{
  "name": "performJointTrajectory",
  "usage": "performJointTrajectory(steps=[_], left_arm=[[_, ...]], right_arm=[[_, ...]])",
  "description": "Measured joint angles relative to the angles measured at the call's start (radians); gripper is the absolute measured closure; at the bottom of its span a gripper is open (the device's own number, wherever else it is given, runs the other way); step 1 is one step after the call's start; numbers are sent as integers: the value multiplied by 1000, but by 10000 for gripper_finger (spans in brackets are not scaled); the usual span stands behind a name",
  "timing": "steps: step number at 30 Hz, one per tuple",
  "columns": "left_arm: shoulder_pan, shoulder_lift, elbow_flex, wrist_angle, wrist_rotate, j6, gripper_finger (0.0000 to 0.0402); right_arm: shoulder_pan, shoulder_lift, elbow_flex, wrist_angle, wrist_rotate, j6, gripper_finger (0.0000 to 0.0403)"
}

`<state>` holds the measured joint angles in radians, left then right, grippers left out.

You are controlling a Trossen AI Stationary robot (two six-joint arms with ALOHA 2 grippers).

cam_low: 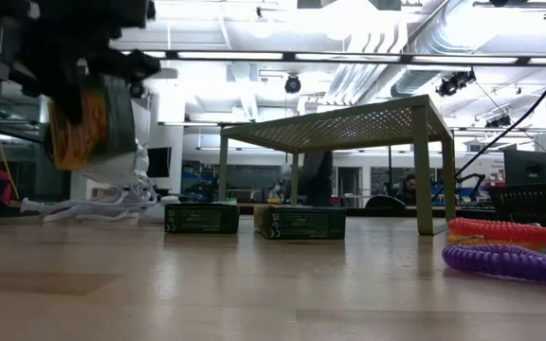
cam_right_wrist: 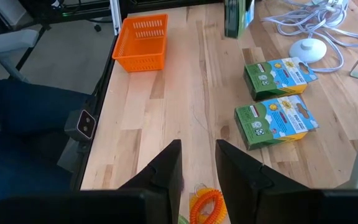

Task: Pick & Place Office Desk Supplies
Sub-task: Put the left crayon box into the orange bin

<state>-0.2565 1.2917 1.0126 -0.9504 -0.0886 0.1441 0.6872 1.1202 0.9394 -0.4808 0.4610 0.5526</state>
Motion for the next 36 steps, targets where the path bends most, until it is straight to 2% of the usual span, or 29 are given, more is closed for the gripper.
performJointTrajectory(steps=[5, 13, 18, 27, 36], left_arm=[[0, -51, 16, -40, -18, -68, 284], [-30, -55, 16, -76, -18, -208, 284], [-132, -55, 19, -74, -19, -351, 284], [-362, -38, 37, -76, -58, -711, 284], [-462, 78, 204, -164, -62, -866, 284]], right_arm=[[0, 0, 0, 0, 0, 0, 317], [0, 0, 0, 0, 0, 0, 317], [0, 0, 0, 0, 0, 0, 317], [0, 0, 0, 0, 0, 0, 317], [0, 0, 0, 0, 0, 0, 317]])
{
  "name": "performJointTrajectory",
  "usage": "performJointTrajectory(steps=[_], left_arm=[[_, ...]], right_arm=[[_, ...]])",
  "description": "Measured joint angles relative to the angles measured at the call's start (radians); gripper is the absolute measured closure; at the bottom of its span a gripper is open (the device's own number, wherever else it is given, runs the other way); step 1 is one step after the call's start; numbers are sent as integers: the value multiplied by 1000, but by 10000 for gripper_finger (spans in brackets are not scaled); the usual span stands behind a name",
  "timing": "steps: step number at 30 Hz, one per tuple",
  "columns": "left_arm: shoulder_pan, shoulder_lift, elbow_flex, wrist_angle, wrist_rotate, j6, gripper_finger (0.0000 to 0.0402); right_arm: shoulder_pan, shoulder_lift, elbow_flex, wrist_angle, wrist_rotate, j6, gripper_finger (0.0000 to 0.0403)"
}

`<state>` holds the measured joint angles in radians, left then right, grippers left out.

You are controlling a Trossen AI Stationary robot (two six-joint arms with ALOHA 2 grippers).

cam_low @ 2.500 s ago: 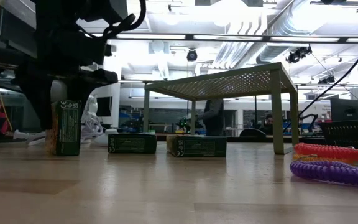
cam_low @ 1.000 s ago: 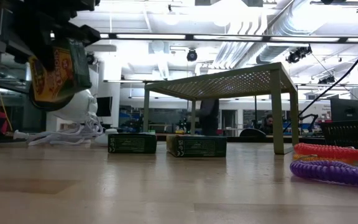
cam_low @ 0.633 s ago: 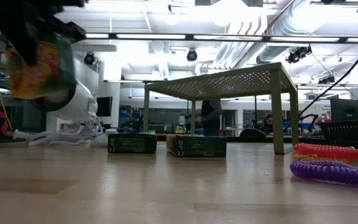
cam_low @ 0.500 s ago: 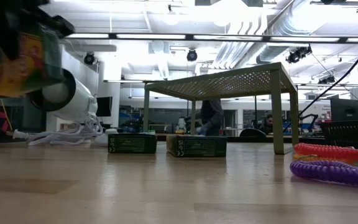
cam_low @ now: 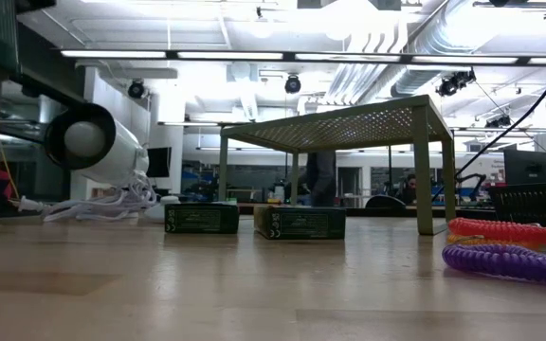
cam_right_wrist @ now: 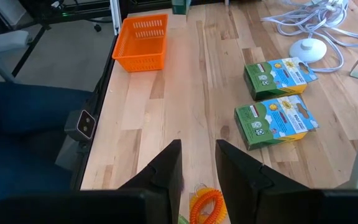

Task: Pick & Place Office Desk Supplies
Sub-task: Put the left crayon box into the orange bin

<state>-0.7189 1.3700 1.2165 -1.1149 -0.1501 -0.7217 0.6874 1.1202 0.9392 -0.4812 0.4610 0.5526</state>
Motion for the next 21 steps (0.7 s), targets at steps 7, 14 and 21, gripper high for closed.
performJointTrajectory(steps=[7, 14, 21], left_arm=[[-23, 151, 166, -64, -4, -26, 284], [-64, 285, 291, -112, -2, -108, 284], [-111, 351, 314, -97, 42, -253, 284]], right_arm=[[0, 0, 0, 0, 0, 0, 317], [0, 0, 0, 0, 0, 0, 317], [0, 0, 0, 0, 0, 0, 317]])
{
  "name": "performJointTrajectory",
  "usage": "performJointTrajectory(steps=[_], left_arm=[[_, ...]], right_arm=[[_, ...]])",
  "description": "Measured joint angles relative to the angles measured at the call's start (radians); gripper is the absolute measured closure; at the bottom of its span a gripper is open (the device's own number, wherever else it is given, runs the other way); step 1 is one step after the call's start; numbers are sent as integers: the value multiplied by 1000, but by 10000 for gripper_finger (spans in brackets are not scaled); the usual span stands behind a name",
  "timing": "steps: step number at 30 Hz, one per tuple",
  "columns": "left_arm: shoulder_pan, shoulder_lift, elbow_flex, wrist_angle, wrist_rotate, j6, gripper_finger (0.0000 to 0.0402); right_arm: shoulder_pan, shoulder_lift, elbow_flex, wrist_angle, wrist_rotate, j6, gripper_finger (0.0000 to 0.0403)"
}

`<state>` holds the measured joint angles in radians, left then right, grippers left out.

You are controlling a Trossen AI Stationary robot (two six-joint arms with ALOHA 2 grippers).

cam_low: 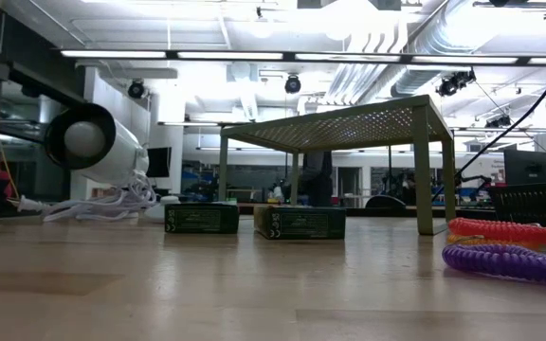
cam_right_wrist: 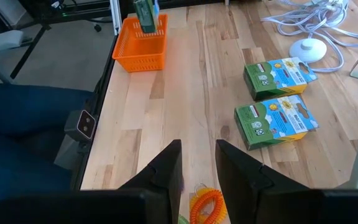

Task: Pick & Place Office Desk Supplies
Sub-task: Put the left crayon box into the orange bin

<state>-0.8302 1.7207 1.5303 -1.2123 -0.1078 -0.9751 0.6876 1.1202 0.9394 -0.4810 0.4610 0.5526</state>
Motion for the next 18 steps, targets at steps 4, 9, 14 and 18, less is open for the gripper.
performJointTrajectory(steps=[4, 9, 14, 18], left_arm=[[-31, 20, 0, 32, 5, -50, 284], [-56, 53, 0, 75, 8, -83, 284], [-64, 87, 0, 107, 16, -83, 284], [-63, 107, 0, 124, 19, -73, 284]], right_arm=[[0, 0, 0, 0, 0, 0, 317], [0, 0, 0, 0, 0, 0, 317], [0, 0, 0, 0, 0, 0, 317], [0, 0, 0, 0, 0, 0, 317]])
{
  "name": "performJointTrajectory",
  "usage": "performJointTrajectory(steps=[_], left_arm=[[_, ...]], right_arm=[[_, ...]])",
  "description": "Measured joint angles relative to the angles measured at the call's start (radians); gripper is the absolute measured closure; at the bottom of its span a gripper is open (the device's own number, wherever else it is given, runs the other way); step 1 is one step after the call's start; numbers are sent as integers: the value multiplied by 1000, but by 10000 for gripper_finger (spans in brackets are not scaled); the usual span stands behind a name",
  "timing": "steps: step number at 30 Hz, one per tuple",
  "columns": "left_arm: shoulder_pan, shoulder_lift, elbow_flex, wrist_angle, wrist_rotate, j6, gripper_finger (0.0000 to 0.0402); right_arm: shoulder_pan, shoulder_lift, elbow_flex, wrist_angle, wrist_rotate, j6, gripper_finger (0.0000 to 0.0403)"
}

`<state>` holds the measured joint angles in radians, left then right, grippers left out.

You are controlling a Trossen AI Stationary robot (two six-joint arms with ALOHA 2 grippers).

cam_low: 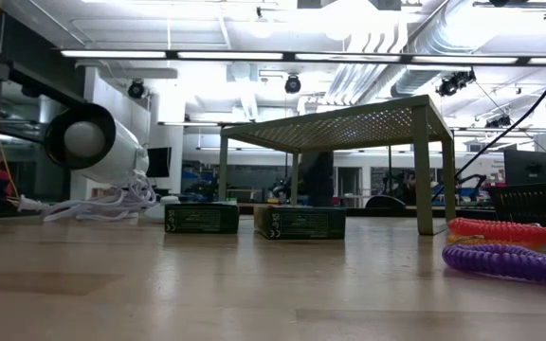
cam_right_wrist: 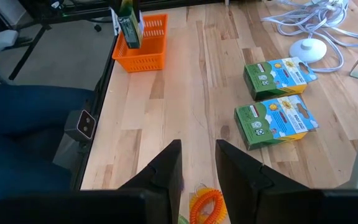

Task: Pick & Place Office Desk Supplies
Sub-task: Put the left crayon box into the orange bin

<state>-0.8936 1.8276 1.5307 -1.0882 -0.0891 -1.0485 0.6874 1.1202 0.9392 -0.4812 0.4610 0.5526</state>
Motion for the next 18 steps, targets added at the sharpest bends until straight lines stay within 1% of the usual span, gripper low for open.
performJointTrajectory(steps=[18], left_arm=[[19, 46, 0, 26, 4, 5, 284]], right_arm=[[0, 0, 0, 0, 0, 0, 317]])
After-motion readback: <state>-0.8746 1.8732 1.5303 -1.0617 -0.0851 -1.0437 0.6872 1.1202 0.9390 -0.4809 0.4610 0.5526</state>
